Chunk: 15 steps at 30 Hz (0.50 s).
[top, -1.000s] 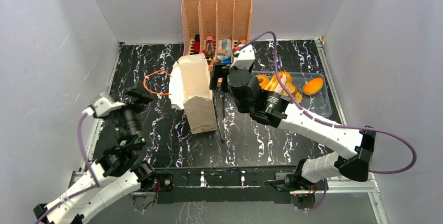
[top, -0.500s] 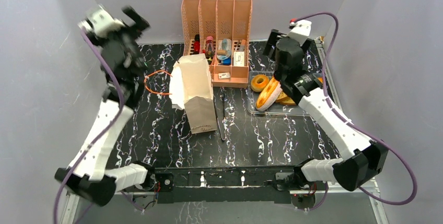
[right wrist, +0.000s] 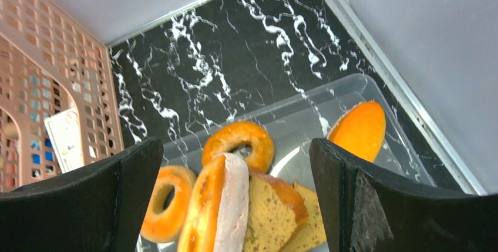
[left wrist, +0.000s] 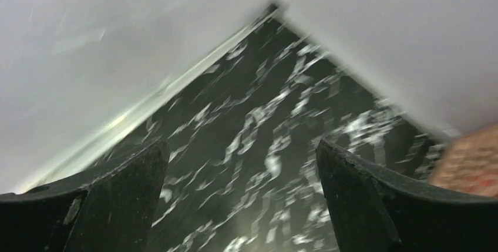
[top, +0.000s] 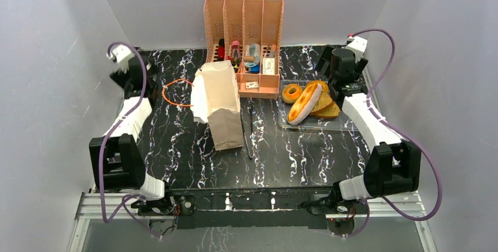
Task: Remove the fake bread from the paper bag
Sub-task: Reset both arms
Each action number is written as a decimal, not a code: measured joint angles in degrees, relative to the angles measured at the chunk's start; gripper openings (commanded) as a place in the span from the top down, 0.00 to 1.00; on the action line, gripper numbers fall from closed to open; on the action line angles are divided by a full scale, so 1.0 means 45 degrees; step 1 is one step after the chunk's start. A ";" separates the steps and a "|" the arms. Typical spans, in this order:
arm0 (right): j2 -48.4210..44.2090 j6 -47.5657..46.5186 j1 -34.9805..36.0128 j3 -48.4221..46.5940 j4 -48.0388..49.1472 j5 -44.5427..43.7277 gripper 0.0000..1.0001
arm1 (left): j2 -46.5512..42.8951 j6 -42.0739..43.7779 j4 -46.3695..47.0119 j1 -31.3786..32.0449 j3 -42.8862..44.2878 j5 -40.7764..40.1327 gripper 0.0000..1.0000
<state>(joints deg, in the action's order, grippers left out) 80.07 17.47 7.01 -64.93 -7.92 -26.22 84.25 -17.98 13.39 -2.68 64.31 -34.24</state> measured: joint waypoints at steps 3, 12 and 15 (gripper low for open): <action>0.0000 0.0272 -0.0024 0.0563 0.0223 0.0053 0.02 | 0.0000 -0.0806 0.0427 -0.0860 -0.2263 0.0146 0.06; -0.0180 0.1486 0.0005 0.1855 0.0588 -0.0437 0.02 | -0.0257 -0.0947 0.3113 -0.1302 -0.5756 0.0461 0.06; -0.0675 0.1588 0.0010 0.2594 0.0874 -0.0525 0.02 | -0.0525 -0.0835 0.3959 -0.1297 -0.6120 0.0554 0.06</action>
<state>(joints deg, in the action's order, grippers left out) 77.03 24.62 7.05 -53.25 -3.99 -28.58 81.89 -21.74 31.20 -8.51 36.77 -31.75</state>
